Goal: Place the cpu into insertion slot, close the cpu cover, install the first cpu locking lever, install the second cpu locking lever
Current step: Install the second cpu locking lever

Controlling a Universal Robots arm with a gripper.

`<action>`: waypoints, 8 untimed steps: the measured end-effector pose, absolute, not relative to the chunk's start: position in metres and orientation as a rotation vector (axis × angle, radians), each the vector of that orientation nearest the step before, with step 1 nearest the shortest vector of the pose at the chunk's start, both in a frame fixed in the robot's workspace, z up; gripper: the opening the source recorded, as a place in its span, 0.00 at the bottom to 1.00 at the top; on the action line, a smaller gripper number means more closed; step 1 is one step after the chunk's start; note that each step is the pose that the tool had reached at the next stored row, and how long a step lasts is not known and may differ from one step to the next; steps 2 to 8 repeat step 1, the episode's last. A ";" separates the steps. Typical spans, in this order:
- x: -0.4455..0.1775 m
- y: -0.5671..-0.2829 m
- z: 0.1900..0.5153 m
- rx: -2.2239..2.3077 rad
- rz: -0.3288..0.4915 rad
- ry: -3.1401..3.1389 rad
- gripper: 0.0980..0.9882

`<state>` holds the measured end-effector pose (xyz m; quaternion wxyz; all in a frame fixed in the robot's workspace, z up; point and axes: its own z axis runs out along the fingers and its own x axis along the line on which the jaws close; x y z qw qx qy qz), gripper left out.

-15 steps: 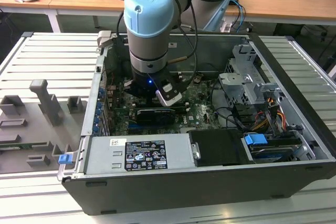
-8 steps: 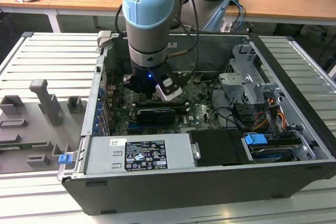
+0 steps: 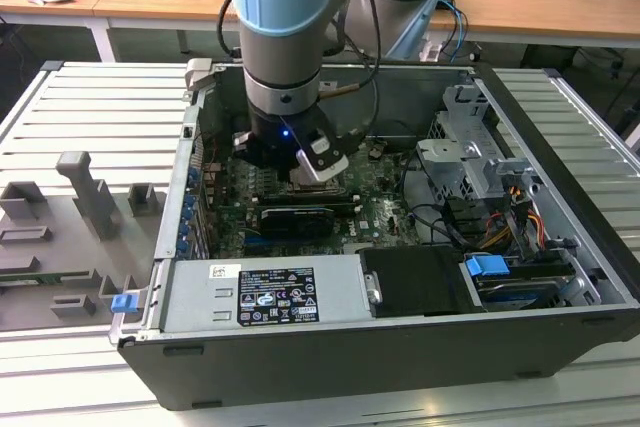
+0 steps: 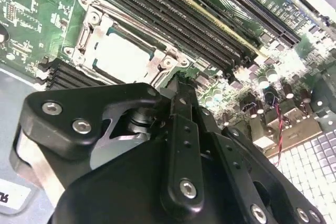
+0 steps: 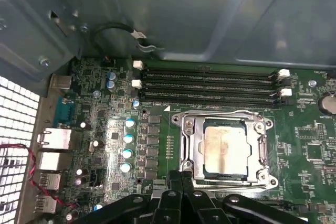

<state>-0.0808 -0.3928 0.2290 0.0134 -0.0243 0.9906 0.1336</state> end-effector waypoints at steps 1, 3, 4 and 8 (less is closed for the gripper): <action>-0.081 -0.393 0.229 -0.076 0.416 3.086 0.01; -0.081 -0.393 0.229 -0.076 0.416 3.086 0.01; -0.081 -0.393 0.229 -0.076 0.416 3.086 0.01; -0.081 -0.393 0.229 -0.076 0.416 3.086 0.01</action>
